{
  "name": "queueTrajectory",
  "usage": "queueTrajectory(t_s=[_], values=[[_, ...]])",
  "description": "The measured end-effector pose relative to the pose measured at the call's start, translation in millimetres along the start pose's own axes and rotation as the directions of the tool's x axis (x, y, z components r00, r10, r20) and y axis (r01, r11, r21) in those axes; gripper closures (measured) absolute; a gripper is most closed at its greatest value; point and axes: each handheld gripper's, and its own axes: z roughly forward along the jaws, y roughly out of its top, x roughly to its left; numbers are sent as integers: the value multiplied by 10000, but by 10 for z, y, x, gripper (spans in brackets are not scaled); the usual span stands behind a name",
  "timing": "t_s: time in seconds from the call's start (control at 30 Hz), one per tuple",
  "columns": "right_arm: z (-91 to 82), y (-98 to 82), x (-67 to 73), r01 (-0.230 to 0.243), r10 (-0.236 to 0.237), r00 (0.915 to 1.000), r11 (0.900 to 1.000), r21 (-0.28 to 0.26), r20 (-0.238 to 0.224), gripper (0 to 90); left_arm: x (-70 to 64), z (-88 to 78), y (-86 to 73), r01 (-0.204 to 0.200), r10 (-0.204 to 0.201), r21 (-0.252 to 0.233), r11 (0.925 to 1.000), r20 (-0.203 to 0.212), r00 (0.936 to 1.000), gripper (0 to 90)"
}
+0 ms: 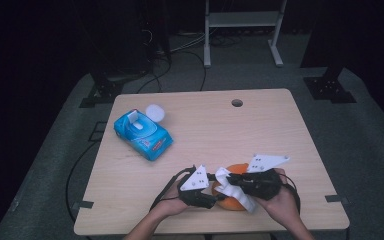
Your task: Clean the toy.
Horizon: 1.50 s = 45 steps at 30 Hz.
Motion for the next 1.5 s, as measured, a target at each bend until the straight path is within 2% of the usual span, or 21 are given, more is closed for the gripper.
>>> queueTrajectory(t_s=[0.1,0.2,0.23,0.3,0.43,0.57,0.63,0.7,0.77,0.87,0.97,1.03,1.1,1.17,1.2,1.27,1.33,1.4,1.43,1.5], values=[[-87,-82,-162,-465,466,9983,9989,-46,357,850,32,-16,-22,103,-103,23,9999,-46,9999,430],[-148,-174,-308,-927,926,9939,9957,-6,597,851,82,-36,-55,368,-368,27,9993,-53,9993,423],[-156,-216,-364,-1234,1233,9913,9924,10,459,851,95,-35,-59,532,-532,-24,9986,5,9986,401],[-143,-252,-394,-1431,1430,9892,9897,7,330,851,112,-29,-54,810,-808,-154,9966,128,9966,342],[-81,-216,-316,-1175,1172,9929,9930,99,225,851,127,10,-39,1306,-1303,-200,9912,134,9914,196],[-1,-172,-180,-748,743,9971,9967,300,145,851,122,50,-81,1459,-1461,87,9893,236,9890,170],[15,-166,-156,-717,715,9974,9969,318,74,851,118,64,-113,1499,-1502,108,9886,341,9881,176],[29,-169,-155,-732,733,9973,9968,313,-1,851,113,70,-141,1377,-1381,150,9904,395,9896,210],[33,-169,-161,-789,789,9969,9965,268,-12,850,102,46,-133,1000,-1001,43,9950,292,9946,343],[-16,-149,-165,-775,774,9968,9970,1,201,851,89,12,-86,541,-538,-392,9978,83,9985,457],[-99,-113,-145,-681,702,9968,9963,-528,382,851,76,-36,-12,-138,112,-774,9969,-344,9993,476],[-126,-80,-114,-596,624,9975,9952,-778,340,851,84,-71,15,-353,320,-687,9970,-491,9983,475],[-103,-75,-99,-527,549,9981,9960,-718,289,851,108,-91,-30,-507,479,-486,9975,-569,9972,473],[-50,-114,-134,-526,541,9980,9975,-469,332,851,156,-112,-99,-313,296,-366,9988,-445,9986,468],[-32,-140,-161,-630,644,9973,9972,-393,364,851,199,-138,-143,-86,74,-265,9996,-465,9989,464],[-1,-231,-278,-884,891,9941,9960,-151,612,851,250,-165,-195,259,-267,-206,9995,-396,9989,453],[2,-326,-421,-1643,1645,9856,9864,-94,398,851,279,-176,-230,512,-520,-224,9984,-348,9980,444],[-17,-372,-495,-1975,1970,9781,9803,6,679,851,291,-178,-236,510,-513,-129,9986,-264,9983,434],[-40,-367,-489,-2073,2083,9763,9780,-226,587,851,294,-178,-237,506,-509,-124,9986,-250,9984,428],[-50,-326,-445,-1921,1939,9804,9802,-485,354,851,296,-174,-243,580,-583,-141,9982,-216,9981,424]])
